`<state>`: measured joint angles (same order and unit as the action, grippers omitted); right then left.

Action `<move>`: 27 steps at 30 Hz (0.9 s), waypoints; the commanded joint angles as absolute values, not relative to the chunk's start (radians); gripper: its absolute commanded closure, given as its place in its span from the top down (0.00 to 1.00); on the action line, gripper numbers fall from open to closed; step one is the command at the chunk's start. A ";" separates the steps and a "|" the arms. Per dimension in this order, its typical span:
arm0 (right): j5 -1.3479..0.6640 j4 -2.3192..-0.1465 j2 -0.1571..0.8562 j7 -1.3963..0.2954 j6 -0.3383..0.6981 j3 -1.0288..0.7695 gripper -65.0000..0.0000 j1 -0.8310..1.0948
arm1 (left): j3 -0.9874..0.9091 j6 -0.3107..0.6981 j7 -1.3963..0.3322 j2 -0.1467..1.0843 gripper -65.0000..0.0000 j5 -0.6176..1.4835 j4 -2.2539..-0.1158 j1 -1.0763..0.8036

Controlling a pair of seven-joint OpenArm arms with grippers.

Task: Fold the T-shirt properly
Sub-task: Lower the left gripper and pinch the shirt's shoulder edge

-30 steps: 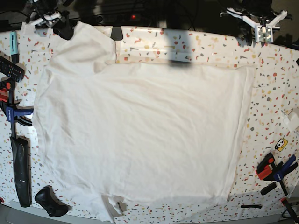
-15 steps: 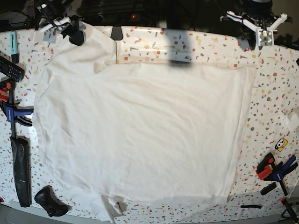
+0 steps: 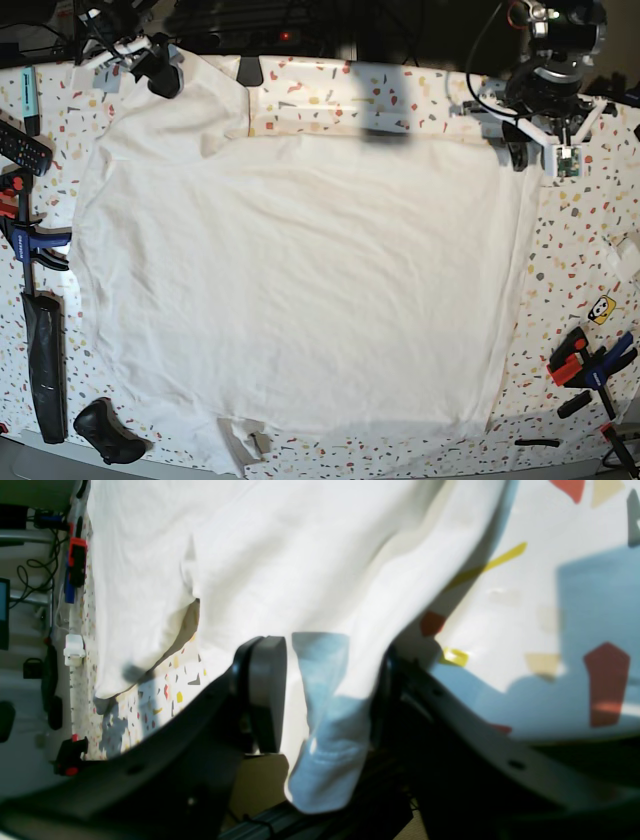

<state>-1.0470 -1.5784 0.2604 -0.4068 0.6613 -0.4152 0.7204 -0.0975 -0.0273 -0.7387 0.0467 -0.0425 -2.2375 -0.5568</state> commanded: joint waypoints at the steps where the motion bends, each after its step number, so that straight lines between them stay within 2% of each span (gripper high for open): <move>1: -1.048 -1.590 0.269 -0.419 0.665 -0.418 0.40 0.732 | -0.099 -0.038 -0.720 0.048 0.32 -0.044 -2.230 -0.558; 8: -1.048 -1.590 0.269 -0.421 0.665 -0.418 0.40 0.732 | -0.172 -0.041 -0.712 0.047 0.32 0.035 -2.007 -0.455; 13: -1.048 -1.590 0.269 -0.429 0.665 -0.418 0.40 0.732 | -0.254 -0.033 -0.725 0.048 0.32 0.067 -1.969 -0.413; 20: -1.048 -1.590 0.269 -0.428 0.665 -0.418 0.40 0.732 | -0.340 0.081 -0.720 0.048 0.32 0.238 -1.965 -0.410; 25: -1.048 -1.590 0.269 -0.428 0.665 -0.418 0.40 0.732 | -0.341 0.087 -0.717 0.048 0.32 0.259 -1.878 -0.391; 27: -1.048 -1.590 0.269 -0.428 0.665 -0.418 0.40 0.732 | -0.341 0.125 -0.718 0.048 0.32 0.301 -1.824 -0.370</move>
